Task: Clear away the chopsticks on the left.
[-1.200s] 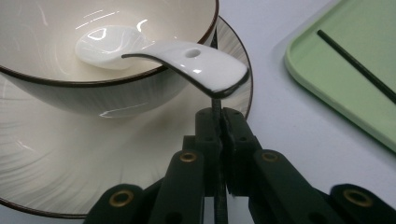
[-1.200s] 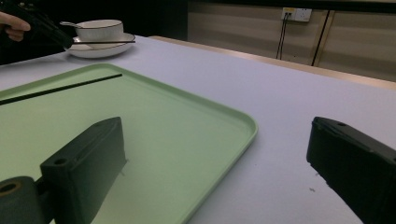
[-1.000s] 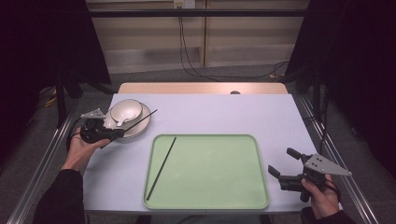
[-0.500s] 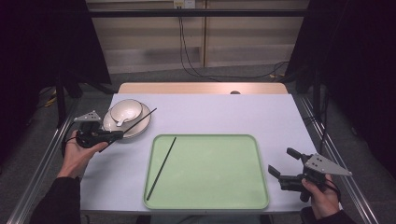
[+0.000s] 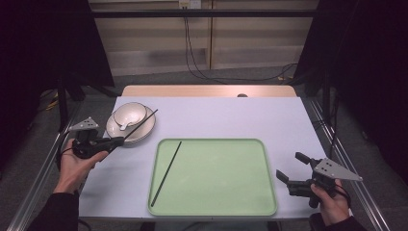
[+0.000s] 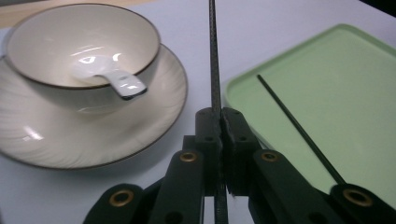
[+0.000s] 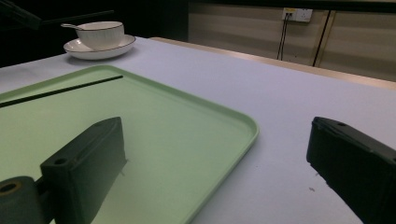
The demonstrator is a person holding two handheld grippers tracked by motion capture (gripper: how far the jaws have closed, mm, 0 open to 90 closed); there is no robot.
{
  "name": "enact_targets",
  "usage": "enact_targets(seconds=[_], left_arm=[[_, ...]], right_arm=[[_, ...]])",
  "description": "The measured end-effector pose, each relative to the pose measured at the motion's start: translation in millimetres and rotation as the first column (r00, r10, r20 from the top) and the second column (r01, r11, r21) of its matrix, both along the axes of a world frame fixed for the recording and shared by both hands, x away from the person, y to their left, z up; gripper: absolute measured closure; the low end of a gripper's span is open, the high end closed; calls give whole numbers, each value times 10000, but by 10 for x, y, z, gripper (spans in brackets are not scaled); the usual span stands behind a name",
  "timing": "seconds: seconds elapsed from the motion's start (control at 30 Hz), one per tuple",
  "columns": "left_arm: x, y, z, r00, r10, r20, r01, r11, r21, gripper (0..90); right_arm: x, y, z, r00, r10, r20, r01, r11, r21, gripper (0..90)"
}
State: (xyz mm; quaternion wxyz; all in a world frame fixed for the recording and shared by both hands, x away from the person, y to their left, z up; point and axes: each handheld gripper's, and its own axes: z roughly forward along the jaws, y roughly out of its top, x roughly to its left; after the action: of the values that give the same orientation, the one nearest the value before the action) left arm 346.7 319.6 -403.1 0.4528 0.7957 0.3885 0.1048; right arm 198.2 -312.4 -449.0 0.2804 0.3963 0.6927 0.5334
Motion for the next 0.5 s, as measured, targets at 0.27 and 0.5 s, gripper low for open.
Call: enact_targets(seconds=[0.27, 0.5], left_arm=[[-230, -16, 97, 9996, 250, -152, -255, 9991, -348, 861], [-464, -136, 93, 9992, 289, -289, -294, 9994, -172, 860]], right_arm=[[-1, -4, 2, 10000, -43, 17, 43, 10000, 24, 42], [-2, -3, 3, 10000, -63, 26, 63, 10000, 12, 42]])
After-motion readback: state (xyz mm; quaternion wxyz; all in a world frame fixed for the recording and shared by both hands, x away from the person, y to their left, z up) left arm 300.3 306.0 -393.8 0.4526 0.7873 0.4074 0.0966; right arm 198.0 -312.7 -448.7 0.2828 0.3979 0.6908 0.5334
